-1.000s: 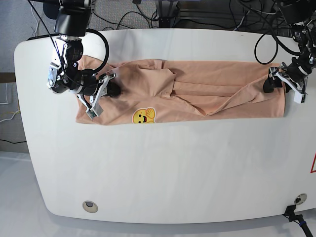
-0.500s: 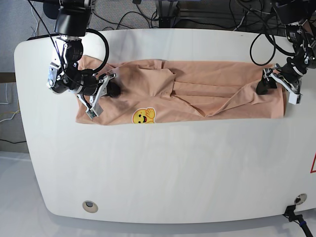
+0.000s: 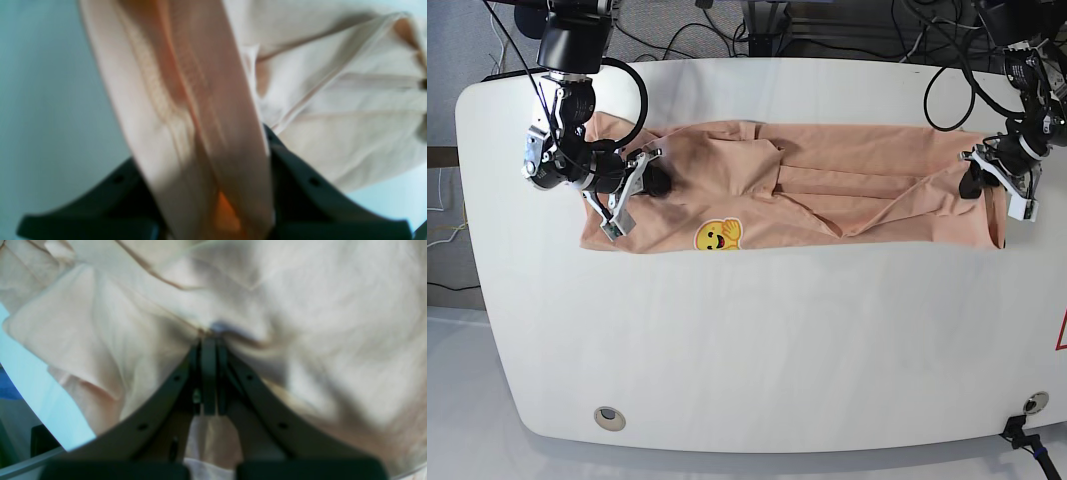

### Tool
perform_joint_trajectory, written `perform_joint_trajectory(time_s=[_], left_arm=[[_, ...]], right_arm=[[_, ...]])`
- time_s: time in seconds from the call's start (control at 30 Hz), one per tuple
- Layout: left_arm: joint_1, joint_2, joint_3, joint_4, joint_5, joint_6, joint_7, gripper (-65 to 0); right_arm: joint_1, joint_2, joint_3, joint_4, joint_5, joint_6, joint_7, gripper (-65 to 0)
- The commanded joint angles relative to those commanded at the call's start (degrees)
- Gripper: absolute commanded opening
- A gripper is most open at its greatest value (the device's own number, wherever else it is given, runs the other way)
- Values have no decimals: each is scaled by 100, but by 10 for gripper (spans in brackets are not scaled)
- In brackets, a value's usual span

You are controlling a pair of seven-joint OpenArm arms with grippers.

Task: Fold the T-shirt properly
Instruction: 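Move the left gripper to the strip's middle and grasp the end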

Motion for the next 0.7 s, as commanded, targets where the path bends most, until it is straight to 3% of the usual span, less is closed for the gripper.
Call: perform_joint_trajectory(time_s=[0.07, 0.2, 0.43, 0.7], left_arm=[[-18, 70, 18, 413, 0, 0, 325, -563], [-35, 501, 167, 1055, 0, 0, 668, -563], [-44, 1073, 1143, 1266, 9, 18, 677, -563], [-237, 1785, 1855, 1240, 53, 53, 677, -563]], right_arm=[[0, 0, 0, 0, 0, 0, 0, -650], [0, -9, 0, 0, 0, 0, 0, -650], [0, -9, 0, 0, 0, 0, 0, -650], [0, -9, 0, 0, 0, 0, 0, -650]])
